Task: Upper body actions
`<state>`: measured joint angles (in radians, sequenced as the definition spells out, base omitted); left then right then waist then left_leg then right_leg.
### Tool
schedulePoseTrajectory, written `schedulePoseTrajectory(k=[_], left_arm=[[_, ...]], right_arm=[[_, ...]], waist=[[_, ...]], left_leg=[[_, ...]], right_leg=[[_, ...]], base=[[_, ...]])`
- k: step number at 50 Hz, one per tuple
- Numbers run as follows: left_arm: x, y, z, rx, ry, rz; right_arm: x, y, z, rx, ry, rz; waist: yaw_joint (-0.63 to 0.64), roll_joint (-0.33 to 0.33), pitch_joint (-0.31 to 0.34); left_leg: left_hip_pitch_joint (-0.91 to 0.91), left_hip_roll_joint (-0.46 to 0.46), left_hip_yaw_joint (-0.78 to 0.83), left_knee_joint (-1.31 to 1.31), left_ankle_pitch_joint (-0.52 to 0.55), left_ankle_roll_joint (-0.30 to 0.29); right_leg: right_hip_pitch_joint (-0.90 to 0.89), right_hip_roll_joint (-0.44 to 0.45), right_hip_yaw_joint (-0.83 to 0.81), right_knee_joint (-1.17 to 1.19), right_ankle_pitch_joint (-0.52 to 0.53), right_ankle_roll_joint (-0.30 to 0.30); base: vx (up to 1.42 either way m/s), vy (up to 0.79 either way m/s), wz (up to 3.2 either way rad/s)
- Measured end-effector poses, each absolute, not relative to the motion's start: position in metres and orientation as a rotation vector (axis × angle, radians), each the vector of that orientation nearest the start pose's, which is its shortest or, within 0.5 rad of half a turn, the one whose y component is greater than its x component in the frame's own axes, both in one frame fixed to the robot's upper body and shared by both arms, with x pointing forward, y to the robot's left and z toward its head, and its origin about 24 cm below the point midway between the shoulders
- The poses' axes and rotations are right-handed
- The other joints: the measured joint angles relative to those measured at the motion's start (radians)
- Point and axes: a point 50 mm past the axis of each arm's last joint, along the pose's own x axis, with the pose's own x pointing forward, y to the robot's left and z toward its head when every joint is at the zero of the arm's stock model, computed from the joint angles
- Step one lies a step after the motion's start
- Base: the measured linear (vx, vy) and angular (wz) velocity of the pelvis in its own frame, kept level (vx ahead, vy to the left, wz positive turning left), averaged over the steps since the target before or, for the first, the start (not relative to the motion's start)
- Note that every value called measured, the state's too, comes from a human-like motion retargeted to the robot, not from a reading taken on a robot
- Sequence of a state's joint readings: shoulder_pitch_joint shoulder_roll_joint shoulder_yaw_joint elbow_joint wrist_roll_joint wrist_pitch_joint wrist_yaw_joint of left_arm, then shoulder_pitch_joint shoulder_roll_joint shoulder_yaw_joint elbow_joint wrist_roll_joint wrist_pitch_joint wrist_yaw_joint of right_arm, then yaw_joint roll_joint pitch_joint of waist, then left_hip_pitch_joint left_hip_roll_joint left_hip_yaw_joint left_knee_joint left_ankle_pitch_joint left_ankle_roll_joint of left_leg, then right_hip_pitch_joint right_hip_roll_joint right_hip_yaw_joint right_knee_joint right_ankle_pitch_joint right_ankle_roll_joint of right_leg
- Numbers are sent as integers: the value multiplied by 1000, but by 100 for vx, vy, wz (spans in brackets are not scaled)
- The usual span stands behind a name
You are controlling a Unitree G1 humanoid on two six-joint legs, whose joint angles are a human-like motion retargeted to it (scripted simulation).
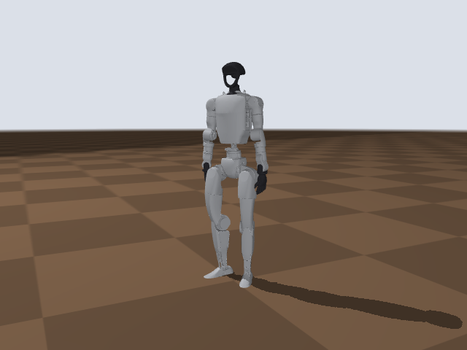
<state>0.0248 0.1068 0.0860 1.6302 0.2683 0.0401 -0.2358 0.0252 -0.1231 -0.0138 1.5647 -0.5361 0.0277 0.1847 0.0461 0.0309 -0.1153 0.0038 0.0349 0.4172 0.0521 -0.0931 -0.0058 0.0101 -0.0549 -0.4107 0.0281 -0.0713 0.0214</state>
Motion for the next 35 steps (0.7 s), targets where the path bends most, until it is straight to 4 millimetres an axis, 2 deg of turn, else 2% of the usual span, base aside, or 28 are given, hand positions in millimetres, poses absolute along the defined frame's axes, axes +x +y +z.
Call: schedulePoseTrajectory(k=[35], left_arm=[[-21,183,-177,23,1718,-238]], right_arm=[[-6,-194,-178,-381,1651,471]], waist=[[5,-4,3]], left_leg=[[8,-1,-1,-3,-2,0]], right_leg=[[8,2,-3,-1,-4,-1]], base=[[0,0,0]])
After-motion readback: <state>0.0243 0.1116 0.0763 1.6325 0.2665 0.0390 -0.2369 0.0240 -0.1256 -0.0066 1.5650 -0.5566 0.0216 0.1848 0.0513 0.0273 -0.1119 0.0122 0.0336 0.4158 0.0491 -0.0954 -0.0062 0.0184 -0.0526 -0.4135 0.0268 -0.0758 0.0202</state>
